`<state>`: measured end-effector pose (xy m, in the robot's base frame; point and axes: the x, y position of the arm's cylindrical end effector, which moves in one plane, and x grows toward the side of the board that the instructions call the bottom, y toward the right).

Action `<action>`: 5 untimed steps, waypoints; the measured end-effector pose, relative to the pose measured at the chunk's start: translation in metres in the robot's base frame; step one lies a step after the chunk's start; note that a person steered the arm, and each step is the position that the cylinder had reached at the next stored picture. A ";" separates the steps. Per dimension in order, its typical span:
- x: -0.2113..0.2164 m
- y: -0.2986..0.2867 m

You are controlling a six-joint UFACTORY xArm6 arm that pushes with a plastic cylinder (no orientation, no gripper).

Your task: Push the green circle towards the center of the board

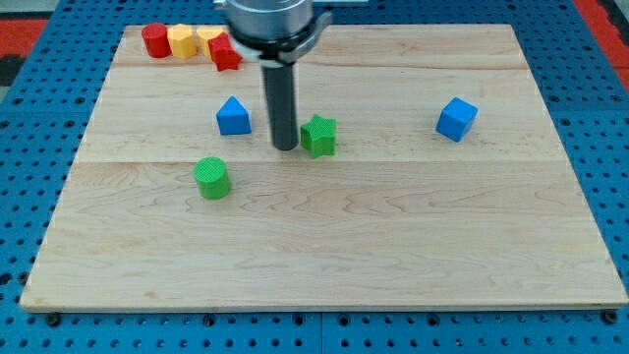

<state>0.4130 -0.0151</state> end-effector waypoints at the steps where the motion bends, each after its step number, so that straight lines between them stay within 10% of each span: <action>1: -0.018 0.088; 2: -0.009 0.092; 4: 0.148 -0.076; 5: 0.111 -0.164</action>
<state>0.5239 -0.1788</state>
